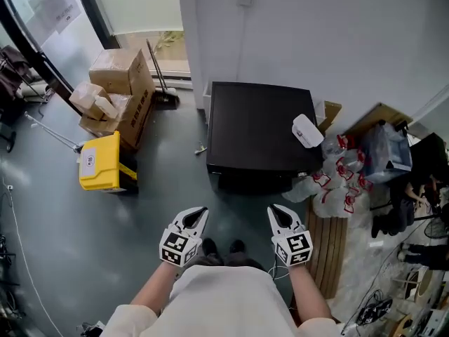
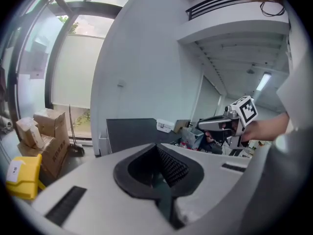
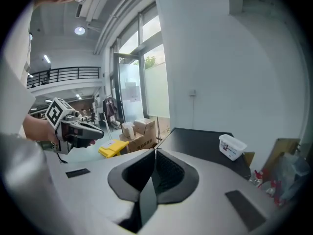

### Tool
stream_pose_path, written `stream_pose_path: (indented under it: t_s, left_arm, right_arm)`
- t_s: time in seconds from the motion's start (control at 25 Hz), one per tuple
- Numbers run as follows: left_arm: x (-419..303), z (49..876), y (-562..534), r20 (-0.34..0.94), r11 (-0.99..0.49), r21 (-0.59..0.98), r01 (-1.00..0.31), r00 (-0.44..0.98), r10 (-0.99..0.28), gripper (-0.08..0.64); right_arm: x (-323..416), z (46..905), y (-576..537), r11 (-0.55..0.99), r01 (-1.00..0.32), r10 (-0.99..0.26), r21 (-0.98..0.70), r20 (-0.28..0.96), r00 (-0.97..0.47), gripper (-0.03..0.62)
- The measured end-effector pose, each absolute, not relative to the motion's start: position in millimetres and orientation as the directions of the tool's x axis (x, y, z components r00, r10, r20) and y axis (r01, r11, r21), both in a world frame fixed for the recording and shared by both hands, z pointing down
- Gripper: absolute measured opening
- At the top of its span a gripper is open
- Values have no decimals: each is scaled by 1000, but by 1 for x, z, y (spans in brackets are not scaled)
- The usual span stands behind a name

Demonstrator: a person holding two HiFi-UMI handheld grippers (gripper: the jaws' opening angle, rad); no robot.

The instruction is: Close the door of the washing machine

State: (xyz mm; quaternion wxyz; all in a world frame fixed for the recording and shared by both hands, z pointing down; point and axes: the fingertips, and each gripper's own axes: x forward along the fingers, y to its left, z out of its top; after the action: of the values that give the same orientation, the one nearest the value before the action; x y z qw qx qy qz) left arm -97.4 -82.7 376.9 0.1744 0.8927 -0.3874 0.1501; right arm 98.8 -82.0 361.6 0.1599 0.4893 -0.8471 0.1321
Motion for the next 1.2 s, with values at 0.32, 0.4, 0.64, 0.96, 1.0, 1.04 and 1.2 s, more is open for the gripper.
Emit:
stream_pose_path:
  t_s: [0.32,0.4,0.64,0.96,1.0,1.04,1.2]
  left_arm:
    - [-96,311,-74,339,-638,143,-757,643,-687,9]
    - [-98,300,-76,324,-630,119,-767,630,-705,9]
    - [-106,287,-83,288,-598,126,-791,606,-741,9]
    - [-108,283,-83,271,-590,130,-797,601,-752,9]
    - [-108,283,-83,269,-589,133,-797,601,-753,9]
    - [-108,283,-83,268,-587,138,-798,600,-753,9]
    - [-110,283,-82,265,-580,158,-799,601,-754,9]
  right_arm:
    - [121,304,-71,481,-875,-825,-49,314,-471,34]
    - [124,294,-69,483,-875,-831,-41,294,-473,34]
    - [128,278,-66,487,-873,-844,-8,252,-473,32]
    - [133,275,-66,474,-880,-852,-23,240,-465,32]
    - [133,274,-66,475,-880,-852,-22,238,-466,32]
    - [133,274,-65,476,-879,-852,-21,236,-467,32]
    - [132,270,-64,485,-874,-849,-15,233,-475,32]
